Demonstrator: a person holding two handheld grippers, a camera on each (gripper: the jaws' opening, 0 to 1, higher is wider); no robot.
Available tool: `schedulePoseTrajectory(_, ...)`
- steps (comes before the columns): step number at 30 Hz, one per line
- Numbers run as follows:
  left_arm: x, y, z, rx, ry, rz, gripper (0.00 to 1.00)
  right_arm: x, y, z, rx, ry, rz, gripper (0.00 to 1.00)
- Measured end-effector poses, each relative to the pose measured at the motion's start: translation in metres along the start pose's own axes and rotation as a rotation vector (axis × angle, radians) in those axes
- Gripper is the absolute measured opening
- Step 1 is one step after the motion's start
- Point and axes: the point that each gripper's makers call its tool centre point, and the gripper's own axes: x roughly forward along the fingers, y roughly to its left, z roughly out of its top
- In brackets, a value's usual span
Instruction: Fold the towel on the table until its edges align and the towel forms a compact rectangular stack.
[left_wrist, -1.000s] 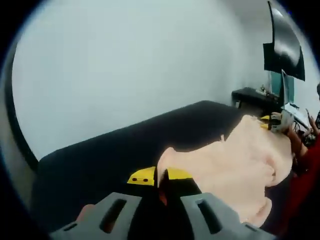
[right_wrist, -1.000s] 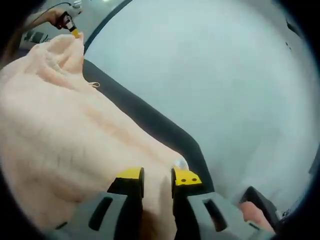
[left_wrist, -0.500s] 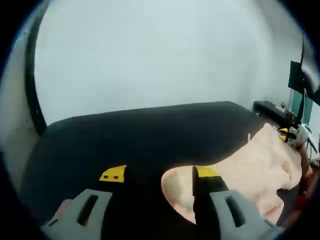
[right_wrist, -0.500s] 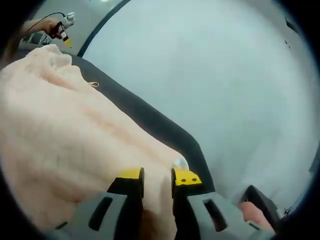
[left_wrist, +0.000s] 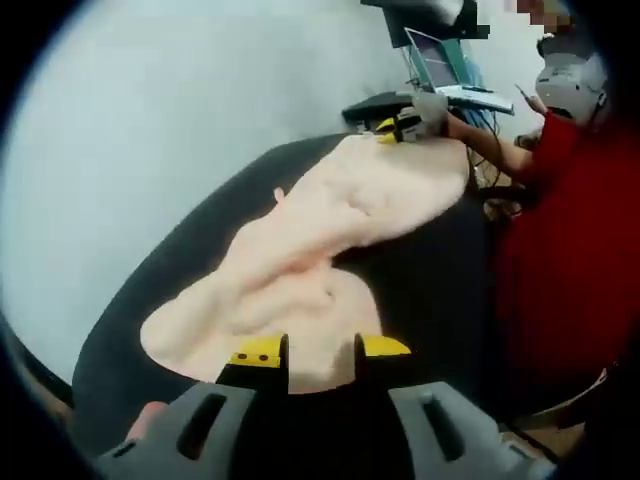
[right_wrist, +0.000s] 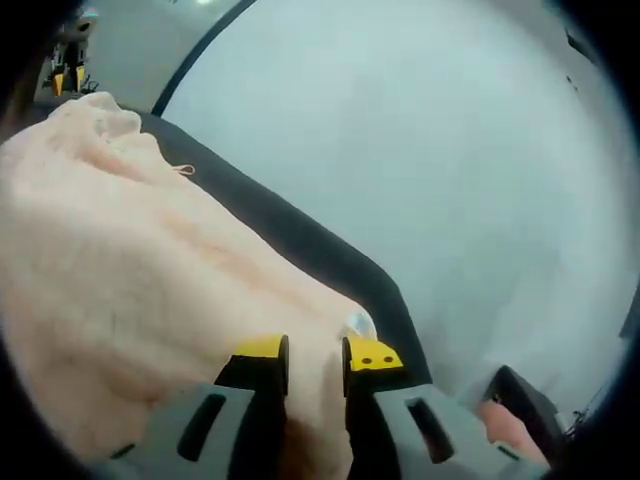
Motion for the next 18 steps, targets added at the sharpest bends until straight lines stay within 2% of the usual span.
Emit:
schedulePoseTrajectory(1,0.0,-0.003,-0.001,0.032,0.008,0.006,0.26,0.001,0.0,0.0,0.001,0.001,0.001,0.19)
schedulePoseTrajectory(3,0.0,-0.012,-0.003,0.019,0.004,-0.014,0.26,0.001,0.001,-0.001,0.005,0.001,0.005,0.19)
schedulePoseTrajectory(4,0.002,-0.019,-0.004,-0.023,0.0,-0.035,0.26,0.001,0.0,-0.001,0.008,0.001,0.005,0.19)
schedulePoseTrajectory(5,0.006,-0.023,-0.004,-0.031,-0.006,-0.04,0.26,0.001,0.0,-0.001,0.012,0.001,0.006,0.19)
schedulePoseTrajectory(9,0.02,-0.016,-0.009,-0.056,0.012,-0.006,0.26,0.002,0.0,-0.003,0.028,0.004,0.011,0.19)
schedulePoseTrajectory(11,0.025,-0.016,-0.01,-0.07,-0.007,-0.025,0.26,0.003,-0.001,-0.003,0.038,0.004,0.011,0.19)
schedulePoseTrajectory(12,0.029,-0.021,-0.011,-0.109,-0.014,-0.05,0.27,0.003,-0.002,-0.004,0.047,0.006,0.01,0.19)
schedulePoseTrajectory(14,0.034,-0.021,-0.018,-0.111,-0.005,-0.056,0.28,0.002,-0.003,-0.005,0.059,0.009,0.007,0.19)
schedulePoseTrajectory(15,0.036,-0.021,-0.014,-0.136,-0.042,-0.054,0.27,0.002,-0.004,-0.005,0.064,0.011,0.006,0.19)
schedulePoseTrajectory(16,0.036,-0.02,-0.015,-0.146,-0.039,-0.048,0.25,0.002,-0.004,-0.005,0.066,0.012,0.005,0.19)
schedulePoseTrajectory(18,0.036,-0.013,-0.016,-0.107,-0.044,-0.007,0.13,0.003,-0.004,-0.005,0.069,0.012,0.006,0.19)
